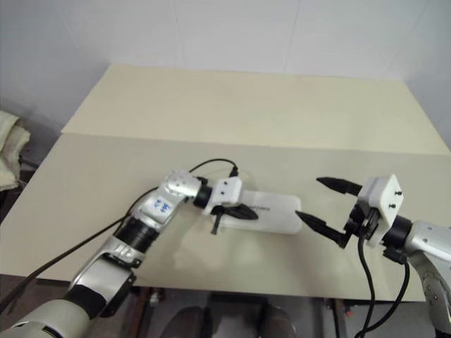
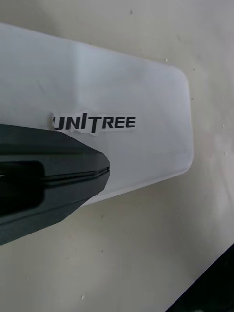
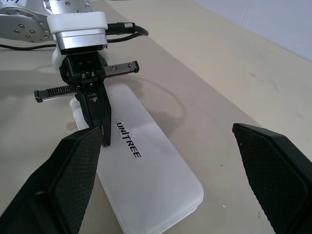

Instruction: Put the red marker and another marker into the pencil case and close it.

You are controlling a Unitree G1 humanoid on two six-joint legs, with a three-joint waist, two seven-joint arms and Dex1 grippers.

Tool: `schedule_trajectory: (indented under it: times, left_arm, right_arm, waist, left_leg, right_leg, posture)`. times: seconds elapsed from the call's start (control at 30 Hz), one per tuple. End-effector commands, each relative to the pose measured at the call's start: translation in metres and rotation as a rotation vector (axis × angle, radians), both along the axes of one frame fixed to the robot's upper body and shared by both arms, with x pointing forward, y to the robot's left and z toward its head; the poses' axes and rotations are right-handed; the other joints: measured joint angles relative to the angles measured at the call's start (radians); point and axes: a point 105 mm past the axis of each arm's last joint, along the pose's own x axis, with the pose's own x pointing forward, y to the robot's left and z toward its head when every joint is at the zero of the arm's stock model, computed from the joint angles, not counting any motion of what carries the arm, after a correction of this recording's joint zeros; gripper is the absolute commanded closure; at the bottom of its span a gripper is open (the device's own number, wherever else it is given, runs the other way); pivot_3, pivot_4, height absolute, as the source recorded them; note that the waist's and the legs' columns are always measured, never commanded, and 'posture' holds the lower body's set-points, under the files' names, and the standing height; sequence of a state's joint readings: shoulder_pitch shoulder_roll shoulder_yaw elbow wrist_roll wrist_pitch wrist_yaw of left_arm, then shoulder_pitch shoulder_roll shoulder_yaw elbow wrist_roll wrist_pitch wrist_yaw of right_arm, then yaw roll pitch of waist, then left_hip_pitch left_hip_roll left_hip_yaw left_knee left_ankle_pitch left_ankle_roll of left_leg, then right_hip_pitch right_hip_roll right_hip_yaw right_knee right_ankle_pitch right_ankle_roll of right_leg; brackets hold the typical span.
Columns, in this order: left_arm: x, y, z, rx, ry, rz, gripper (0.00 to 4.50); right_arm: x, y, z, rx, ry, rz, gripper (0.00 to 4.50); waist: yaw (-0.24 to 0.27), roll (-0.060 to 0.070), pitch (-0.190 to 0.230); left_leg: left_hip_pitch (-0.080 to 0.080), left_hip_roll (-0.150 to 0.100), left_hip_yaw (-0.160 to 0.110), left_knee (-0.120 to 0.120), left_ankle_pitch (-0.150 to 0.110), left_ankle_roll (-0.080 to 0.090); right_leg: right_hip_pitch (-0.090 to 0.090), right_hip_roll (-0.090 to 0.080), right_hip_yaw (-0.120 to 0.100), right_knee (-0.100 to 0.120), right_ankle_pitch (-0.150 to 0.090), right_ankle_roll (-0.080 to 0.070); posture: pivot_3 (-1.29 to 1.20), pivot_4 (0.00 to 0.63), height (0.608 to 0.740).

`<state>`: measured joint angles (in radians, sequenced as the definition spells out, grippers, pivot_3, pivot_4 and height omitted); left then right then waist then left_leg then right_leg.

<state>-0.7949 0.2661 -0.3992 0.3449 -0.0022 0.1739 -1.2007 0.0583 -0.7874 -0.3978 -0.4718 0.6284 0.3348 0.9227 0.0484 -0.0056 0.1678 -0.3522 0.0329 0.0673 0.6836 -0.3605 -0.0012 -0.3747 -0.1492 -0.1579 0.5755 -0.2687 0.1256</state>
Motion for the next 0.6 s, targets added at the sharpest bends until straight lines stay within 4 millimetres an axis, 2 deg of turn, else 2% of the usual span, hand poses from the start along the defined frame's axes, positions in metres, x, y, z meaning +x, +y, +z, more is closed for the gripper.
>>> schedule_trajectory:
  times: [0.03, 0.13, 0.27, 0.37, 0.47, 0.57, 0.6]
  left_arm:
    - [0.004, 0.010, 0.001, -0.057, 0.079, 0.092, 4.49]
    - [0.012, 0.020, 0.017, -0.143, 0.087, 0.161, 4.49]
    - [0.020, 0.043, 0.047, -0.312, 0.034, 0.202, 4.49]
    - [0.022, 0.061, 0.059, -0.382, 0.005, 0.238, 4.49]
    - [0.015, 0.094, 0.066, -0.420, -0.013, 0.260, 4.49]
    - [-0.002, 0.113, 0.067, -0.452, 0.035, 0.248, 4.49]
    - [-0.002, 0.119, 0.067, -0.462, 0.018, 0.278, 4.49]
  right_arm:
    - [-0.003, 0.007, 0.008, 0.014, -0.033, 0.028, 0.00]
    - [0.000, 0.006, 0.006, 0.016, -0.028, 0.036, 0.00]
    - [0.007, 0.003, 0.008, 0.012, -0.032, 0.047, 0.00]
    - [0.009, 0.000, 0.009, 0.006, -0.037, 0.055, 0.00]
    - [0.012, -0.004, 0.009, 0.004, -0.036, 0.056, 0.00]
    - [0.014, -0.009, 0.006, 0.003, -0.033, 0.049, 0.00]
    - [0.015, -0.010, 0.005, 0.002, -0.032, 0.047, 0.00]
  waist:
    - [-0.001, 0.000, 0.000]
    - [-0.002, 0.000, 0.000]
    - [-0.006, 0.000, 0.000]
    - [-0.004, 0.000, 0.000]
    - [-0.006, 0.000, 0.000]
    - [-0.016, 0.000, 0.000]
    - [-0.016, 0.000, 0.000]
  left_leg:
    - [0.000, 0.000, 0.000, 0.000, 0.000, 0.000]
    - [0.000, 0.000, -0.001, 0.000, 0.000, 0.000]
    - [0.000, 0.000, -0.001, 0.000, 0.000, 0.000]
    - [-0.001, 0.000, -0.001, 0.000, 0.000, 0.000]
    - [-0.001, 0.000, -0.001, -0.001, 0.000, 0.000]
    - [-0.001, 0.000, -0.001, -0.002, 0.000, 0.000]
    - [-0.001, 0.000, -0.001, -0.002, 0.000, 0.000]
  right_leg:
    - [0.000, 0.000, 0.000, 0.000, 0.000, 0.000]
    - [0.000, 0.000, 0.000, 0.000, 0.000, 0.000]
    - [0.000, 0.000, 0.000, 0.000, 0.000, 0.000]
    - [0.000, 0.000, 0.000, 0.000, 0.000, 0.000]
    - [0.000, 0.000, 0.000, 0.000, 0.000, 0.000]
    - [-0.001, 0.000, -0.001, 0.000, 0.000, 0.000]
    - [-0.001, 0.000, -0.001, 0.000, 0.000, 0.000]
  posture:
    - [0.00, 0.150, 0.740]
    - [0.00, 0.150, 0.740]
    - [0.00, 0.150, 0.740]
    - [0.00, 0.150, 0.740]
    - [0.00, 0.150, 0.740]
    - [0.00, 0.150, 0.740]
    - [0.00, 0.150, 0.740]
